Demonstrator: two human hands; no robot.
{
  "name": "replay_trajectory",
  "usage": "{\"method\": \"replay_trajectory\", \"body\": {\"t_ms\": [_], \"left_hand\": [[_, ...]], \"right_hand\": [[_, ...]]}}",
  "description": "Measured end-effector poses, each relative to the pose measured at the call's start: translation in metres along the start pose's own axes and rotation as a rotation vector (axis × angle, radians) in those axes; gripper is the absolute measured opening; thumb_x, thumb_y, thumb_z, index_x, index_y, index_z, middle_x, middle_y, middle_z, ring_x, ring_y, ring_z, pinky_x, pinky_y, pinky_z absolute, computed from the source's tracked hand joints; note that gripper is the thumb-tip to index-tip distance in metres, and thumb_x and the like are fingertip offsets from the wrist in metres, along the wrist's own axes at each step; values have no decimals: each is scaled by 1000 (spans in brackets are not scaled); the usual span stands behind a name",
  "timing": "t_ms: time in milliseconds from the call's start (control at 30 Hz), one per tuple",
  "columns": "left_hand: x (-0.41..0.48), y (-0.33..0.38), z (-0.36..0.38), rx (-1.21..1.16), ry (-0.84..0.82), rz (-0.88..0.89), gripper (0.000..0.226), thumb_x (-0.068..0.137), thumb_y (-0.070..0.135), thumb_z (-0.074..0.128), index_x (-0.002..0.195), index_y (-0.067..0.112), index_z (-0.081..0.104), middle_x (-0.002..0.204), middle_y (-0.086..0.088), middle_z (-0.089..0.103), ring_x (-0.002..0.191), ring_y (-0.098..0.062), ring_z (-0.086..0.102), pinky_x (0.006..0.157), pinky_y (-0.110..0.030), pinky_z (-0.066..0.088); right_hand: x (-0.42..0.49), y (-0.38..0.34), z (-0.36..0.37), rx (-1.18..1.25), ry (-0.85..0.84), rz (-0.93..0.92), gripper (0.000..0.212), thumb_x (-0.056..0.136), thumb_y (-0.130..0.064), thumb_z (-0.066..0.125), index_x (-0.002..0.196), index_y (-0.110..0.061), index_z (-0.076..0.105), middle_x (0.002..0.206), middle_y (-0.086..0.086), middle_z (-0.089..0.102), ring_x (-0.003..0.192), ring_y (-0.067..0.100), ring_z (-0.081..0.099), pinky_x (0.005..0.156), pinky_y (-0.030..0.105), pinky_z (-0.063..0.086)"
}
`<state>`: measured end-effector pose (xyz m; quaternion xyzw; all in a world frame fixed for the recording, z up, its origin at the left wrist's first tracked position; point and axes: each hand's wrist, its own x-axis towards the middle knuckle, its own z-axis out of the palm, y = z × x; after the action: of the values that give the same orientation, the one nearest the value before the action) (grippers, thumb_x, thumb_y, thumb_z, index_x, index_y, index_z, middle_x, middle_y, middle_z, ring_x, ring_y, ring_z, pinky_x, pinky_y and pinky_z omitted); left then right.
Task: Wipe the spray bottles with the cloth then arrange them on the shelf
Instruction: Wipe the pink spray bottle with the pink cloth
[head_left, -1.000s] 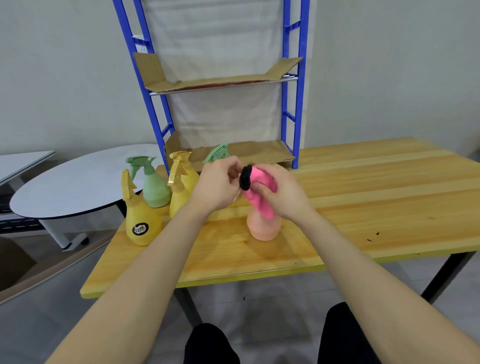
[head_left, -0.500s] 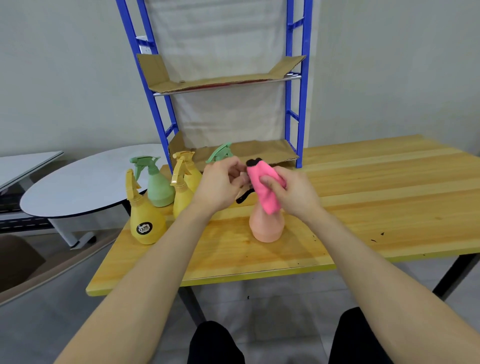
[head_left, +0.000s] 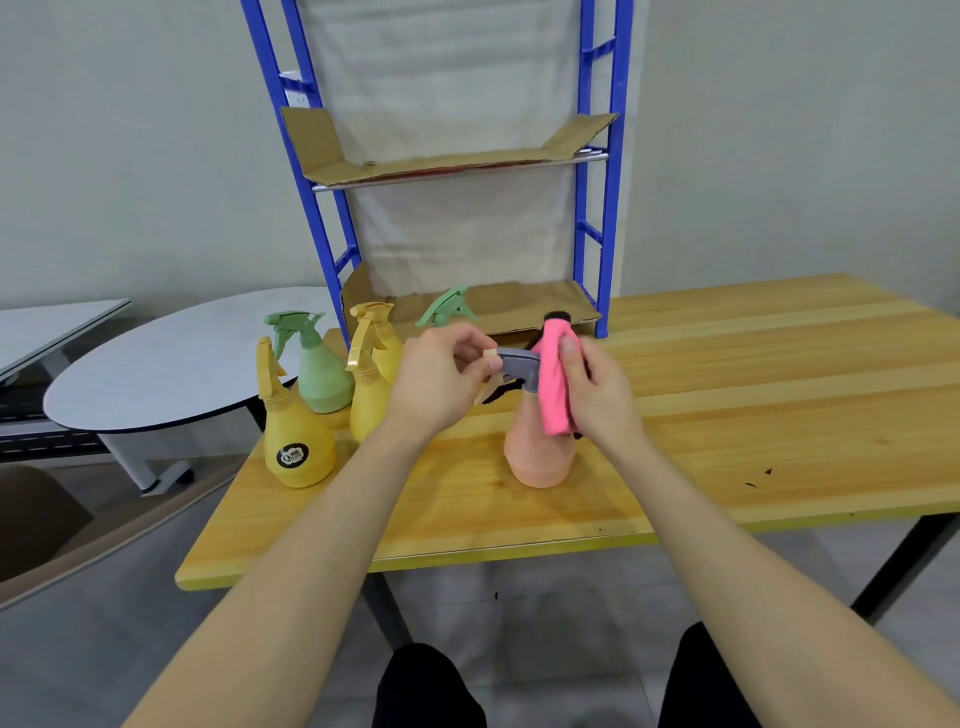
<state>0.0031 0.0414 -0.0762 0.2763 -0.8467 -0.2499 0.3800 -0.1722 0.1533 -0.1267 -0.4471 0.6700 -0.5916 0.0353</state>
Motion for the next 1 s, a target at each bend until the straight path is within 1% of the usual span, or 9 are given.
{"method": "replay_trajectory", "body": {"t_ms": [133, 267, 367, 433, 533, 633, 733, 833, 1000], "left_hand": [[-1, 1, 2, -8, -1, 1, 8, 96, 22, 80, 101, 21, 74, 86, 10, 78, 80, -7, 75, 81, -37, 64], [-4, 10, 14, 25, -37, 6, 7, 105, 19, 67, 105, 16, 61, 86, 7, 78, 81, -5, 77, 77, -33, 63], [-6, 15, 27, -96, -44, -37, 7, 111, 12, 54, 106, 12, 50, 90, -11, 78, 82, -14, 81, 69, -31, 66], [-3, 17, 37, -144, -11, -61, 10, 111, 10, 52, 103, 13, 48, 94, -17, 78, 80, -17, 81, 68, -31, 66], [4, 20, 54, -158, 50, -65, 16, 109, 10, 53, 99, 20, 47, 92, -12, 78, 76, -13, 81, 75, -47, 67], [19, 19, 71, -116, 94, -62, 13, 106, 20, 53, 99, 27, 45, 89, -3, 77, 77, -16, 80, 74, -50, 66], [40, 22, 91, -69, 118, -72, 12, 105, 25, 53, 100, 32, 44, 91, -1, 75, 83, -24, 77, 75, -51, 66], [66, 30, 109, -45, 144, -101, 6, 109, 17, 55, 107, 21, 50, 93, -3, 70, 88, -24, 72, 78, -50, 64], [117, 27, 146, -19, 161, -170, 9, 110, 15, 54, 118, 11, 56, 102, -8, 67, 91, -28, 67, 77, -43, 58]], "right_hand": [[-23, 20, -3, 4, -24, -4, 18, 107, -36, 63, 102, -22, 72, 81, -6, 71, 71, 10, 62, 63, 29, 46], [-17, 31, -21, -10, 79, 149, 14, 108, -26, 60, 106, -20, 72, 88, -7, 72, 81, 17, 67, 68, 35, 44], [-22, 42, -41, -106, 134, 212, 21, 111, -24, 52, 123, -21, 69, 106, 0, 73, 100, 28, 68, 80, 39, 51], [-27, 44, -55, -199, 145, 199, 26, 111, -19, 46, 127, -22, 66, 109, 2, 73, 100, 31, 66, 82, 43, 52], [-29, 46, -75, -320, 172, 147, 29, 105, -8, 45, 121, -22, 65, 101, 0, 68, 91, 30, 59, 72, 38, 42], [-24, 54, -86, -503, 170, 53, 40, 91, 6, 49, 113, -23, 65, 100, -3, 65, 93, 28, 59, 71, 37, 40], [-12, 68, -86, -612, 130, 33, 42, 82, 12, 50, 110, -15, 65, 99, 3, 63, 92, 34, 58, 72, 39, 39], [5, 81, -80, -676, 53, 49, 43, 79, 11, 50, 112, -13, 64, 106, 7, 66, 99, 36, 59, 78, 43, 46], [21, 116, -60, -732, -263, 184, 25, 100, -16, 54, 120, -16, 68, 114, 10, 72, 108, 37, 67, 83, 40, 54]]}}
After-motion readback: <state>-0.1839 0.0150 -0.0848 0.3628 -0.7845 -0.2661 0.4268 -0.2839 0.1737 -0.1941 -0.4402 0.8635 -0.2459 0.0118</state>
